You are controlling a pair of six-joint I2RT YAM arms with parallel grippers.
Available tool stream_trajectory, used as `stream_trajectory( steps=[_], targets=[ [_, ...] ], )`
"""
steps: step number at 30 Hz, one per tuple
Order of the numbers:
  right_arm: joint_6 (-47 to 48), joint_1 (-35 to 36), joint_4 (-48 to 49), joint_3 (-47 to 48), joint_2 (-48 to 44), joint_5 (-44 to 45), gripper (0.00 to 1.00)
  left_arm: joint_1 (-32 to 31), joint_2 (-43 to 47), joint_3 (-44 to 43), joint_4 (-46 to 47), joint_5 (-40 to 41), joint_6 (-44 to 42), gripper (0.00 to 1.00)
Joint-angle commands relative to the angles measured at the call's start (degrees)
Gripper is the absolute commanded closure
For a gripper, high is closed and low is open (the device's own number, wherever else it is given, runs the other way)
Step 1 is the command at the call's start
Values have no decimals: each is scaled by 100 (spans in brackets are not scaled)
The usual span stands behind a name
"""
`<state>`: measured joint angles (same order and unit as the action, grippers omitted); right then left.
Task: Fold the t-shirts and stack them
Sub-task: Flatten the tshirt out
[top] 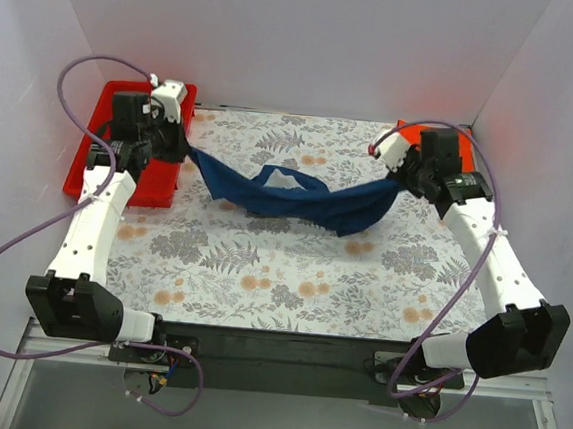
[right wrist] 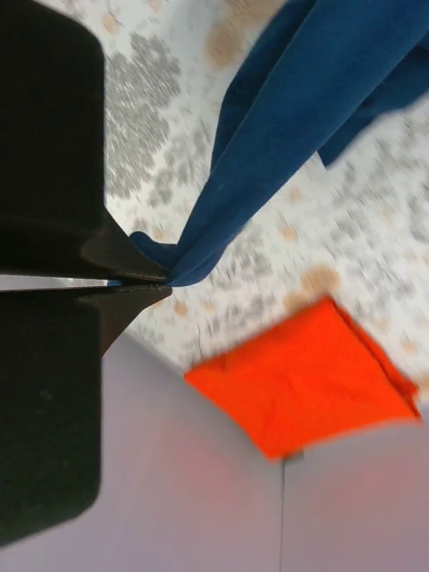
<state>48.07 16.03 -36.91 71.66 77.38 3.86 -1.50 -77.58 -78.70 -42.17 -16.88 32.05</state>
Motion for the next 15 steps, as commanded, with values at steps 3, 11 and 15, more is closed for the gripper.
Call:
stream_trajectory(
  steps=[3, 11, 15],
  targets=[
    [-210, -197, 175, 1410, -250, 299, 99, 79, 383, -1156, 902, 325, 679, 100],
    [-483, -232, 465, 2870, -1179, 730, 99, 79, 1771, -1693, 1729, 1099, 978, 100],
    [-501, -232, 763, 3056, -1840, 958, 99, 79, 2624, -1605, 2501, 1223, 882, 100]
  ],
)
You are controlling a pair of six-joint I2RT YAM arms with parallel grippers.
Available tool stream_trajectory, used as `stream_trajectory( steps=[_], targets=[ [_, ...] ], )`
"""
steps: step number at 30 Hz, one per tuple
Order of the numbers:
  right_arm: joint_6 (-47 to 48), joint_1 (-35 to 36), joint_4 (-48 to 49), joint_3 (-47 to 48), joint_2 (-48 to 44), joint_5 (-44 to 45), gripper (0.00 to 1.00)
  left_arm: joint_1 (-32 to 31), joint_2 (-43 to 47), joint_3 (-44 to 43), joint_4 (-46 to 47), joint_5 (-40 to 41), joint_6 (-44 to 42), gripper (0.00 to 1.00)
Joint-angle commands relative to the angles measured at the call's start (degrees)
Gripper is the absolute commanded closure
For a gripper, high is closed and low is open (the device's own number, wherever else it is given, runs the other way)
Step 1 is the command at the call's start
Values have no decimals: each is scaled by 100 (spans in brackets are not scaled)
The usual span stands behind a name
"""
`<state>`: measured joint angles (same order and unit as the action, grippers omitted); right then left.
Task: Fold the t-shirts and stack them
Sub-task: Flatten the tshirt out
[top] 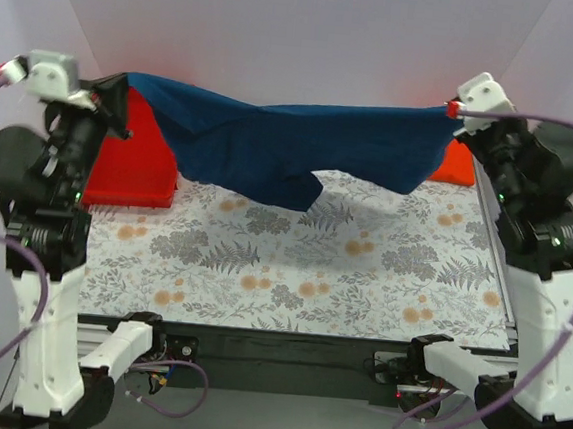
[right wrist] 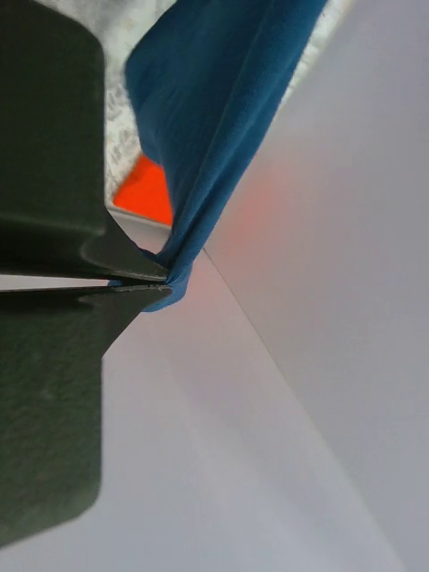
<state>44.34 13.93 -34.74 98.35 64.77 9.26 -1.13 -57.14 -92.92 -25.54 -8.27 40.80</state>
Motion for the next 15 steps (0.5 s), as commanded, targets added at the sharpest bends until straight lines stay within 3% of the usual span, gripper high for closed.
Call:
stream_trajectory(
  steps=[1, 7, 13, 15],
  targets=[
    [-110, -22, 721, 413, -806, 480, 99, 42, 843, -200, 927, 335, -88, 100],
    [48, -31, 1066, 1212, -1186, 604, 99, 42, 1100, -945, 1077, 518, -546, 100],
    [566, -22, 1224, 1407, -915, 437, 99, 42, 416, -1939, 1043, 1222, -1170, 100],
    [620, -22, 1259, 1328, -826, 349, 99, 42, 222, -1888, 1051, 1381, -1416, 100]
  ],
)
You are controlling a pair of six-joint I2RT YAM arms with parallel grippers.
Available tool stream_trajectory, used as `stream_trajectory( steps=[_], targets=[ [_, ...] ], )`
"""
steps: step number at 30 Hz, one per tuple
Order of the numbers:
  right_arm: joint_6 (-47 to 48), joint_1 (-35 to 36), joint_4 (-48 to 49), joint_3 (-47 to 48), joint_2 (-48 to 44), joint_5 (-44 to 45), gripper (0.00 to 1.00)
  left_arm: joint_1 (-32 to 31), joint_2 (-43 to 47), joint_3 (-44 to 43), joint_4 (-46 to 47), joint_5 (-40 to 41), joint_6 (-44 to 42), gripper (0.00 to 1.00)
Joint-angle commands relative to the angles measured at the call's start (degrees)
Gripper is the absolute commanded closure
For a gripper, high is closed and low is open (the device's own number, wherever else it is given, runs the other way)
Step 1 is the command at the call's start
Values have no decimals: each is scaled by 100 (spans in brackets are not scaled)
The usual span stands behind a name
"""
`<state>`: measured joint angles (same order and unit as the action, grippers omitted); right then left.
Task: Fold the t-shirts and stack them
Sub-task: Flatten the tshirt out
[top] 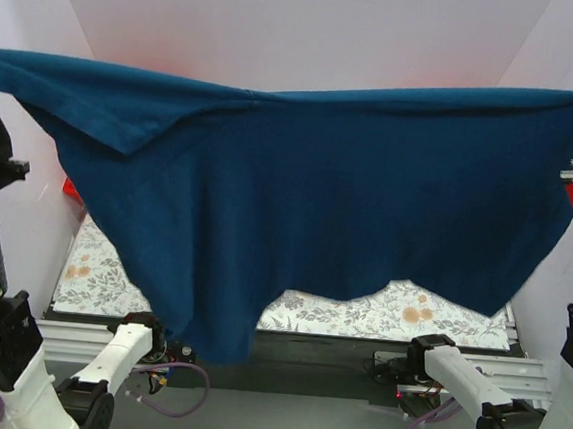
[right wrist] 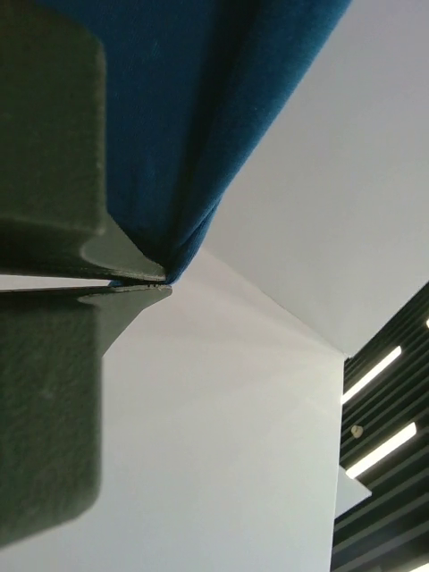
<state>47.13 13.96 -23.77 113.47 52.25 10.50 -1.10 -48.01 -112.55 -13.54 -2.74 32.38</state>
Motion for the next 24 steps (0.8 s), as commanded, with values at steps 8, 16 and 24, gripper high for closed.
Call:
stream_trajectory(
  steps=[8, 16, 24],
  targets=[
    [534, -25, 416, -2429, 260, -434, 99, 40, -271, 2516, -8, -472, -522, 100],
    [770, -24, 1320, -5505, 206, -848, 99, 40, -691, 5197, 457, -1113, -365, 100],
    [762, -103, 3175, -6373, 2278, -725, 99, -4, -3324, 5069, 1038, -1052, 4, 100]
  ],
)
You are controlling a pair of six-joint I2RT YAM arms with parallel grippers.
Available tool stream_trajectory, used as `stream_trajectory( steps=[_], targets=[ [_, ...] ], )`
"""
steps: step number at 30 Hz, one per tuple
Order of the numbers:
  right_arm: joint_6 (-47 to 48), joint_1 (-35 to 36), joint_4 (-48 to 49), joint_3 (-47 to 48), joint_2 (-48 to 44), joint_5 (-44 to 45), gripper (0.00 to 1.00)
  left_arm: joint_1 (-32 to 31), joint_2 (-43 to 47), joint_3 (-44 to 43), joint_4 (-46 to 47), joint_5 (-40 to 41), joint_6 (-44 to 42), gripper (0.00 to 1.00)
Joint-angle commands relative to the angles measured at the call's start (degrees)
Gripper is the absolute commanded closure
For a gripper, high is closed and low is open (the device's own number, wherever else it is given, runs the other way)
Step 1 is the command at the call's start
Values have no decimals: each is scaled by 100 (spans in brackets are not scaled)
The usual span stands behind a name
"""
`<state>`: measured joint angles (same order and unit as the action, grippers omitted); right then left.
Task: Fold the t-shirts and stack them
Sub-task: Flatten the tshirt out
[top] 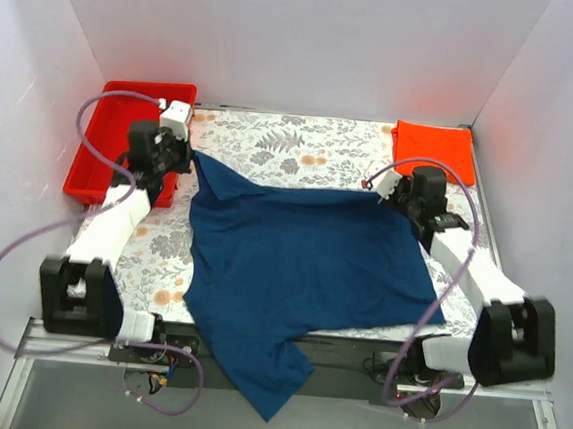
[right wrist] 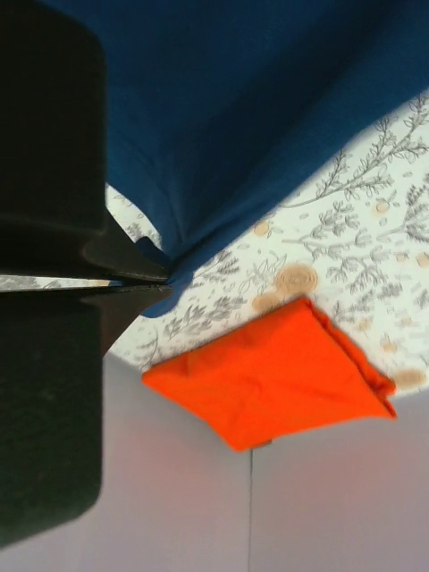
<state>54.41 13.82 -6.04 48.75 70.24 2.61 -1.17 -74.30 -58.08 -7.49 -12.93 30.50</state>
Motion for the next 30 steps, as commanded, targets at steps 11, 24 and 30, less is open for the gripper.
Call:
stream_trajectory(
  steps=[11, 24, 30],
  targets=[
    [-10, -486, 1536, 1470, 2793, 29, 99, -270, -3204, -2233, 310, 809, 44, 100],
    [61, -530, 1483, 1910, 3356, 196, 99, -322, -3732, -2892, 204, 1125, 52, 100],
    [87, -539, 1457, 2024, 3531, 240, 99, -340, -3977, -3208, 72, 932, 96, 100]
  ],
)
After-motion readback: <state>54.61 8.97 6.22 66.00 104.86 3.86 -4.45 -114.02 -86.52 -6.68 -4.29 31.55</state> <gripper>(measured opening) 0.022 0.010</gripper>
